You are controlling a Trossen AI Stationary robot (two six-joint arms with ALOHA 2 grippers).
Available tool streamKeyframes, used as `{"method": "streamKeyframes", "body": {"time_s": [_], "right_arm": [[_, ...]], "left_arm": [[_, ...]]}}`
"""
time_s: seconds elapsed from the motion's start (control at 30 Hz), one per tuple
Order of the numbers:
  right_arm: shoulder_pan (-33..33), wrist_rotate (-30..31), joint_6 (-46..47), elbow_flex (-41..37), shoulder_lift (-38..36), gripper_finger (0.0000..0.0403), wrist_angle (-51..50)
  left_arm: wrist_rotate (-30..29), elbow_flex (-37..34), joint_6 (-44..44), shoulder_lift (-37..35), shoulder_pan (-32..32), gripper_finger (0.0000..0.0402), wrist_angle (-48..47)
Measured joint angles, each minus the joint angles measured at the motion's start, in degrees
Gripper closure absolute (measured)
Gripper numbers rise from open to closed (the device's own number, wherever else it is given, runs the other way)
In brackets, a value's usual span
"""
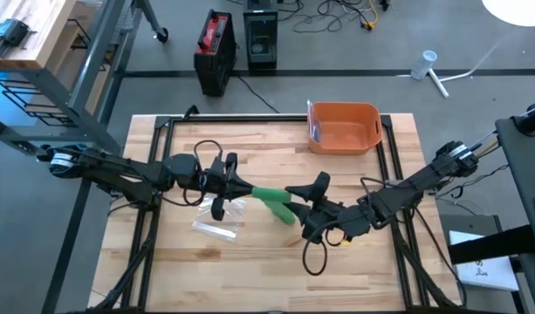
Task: Roll bandage
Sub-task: Roll the green bandage
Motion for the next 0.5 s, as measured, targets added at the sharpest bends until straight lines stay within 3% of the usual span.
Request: {"method": "streamKeyframes", "body": {"time_s": [0.27, 0.5], "right_arm": [[0.00, -0.16, -0.04, 0.00, 0.00, 0.0273, -0.41], [0.00, -0.18, -0.04, 0.00, 0.00, 0.0302, -0.41]], "left_arm": [[-0.02, -0.02, -0.24, 0.00, 0.00, 0.0401, 0.00], [-0.03, -0.02, -0.24, 0.00, 0.00, 0.0401, -0.02]]}}
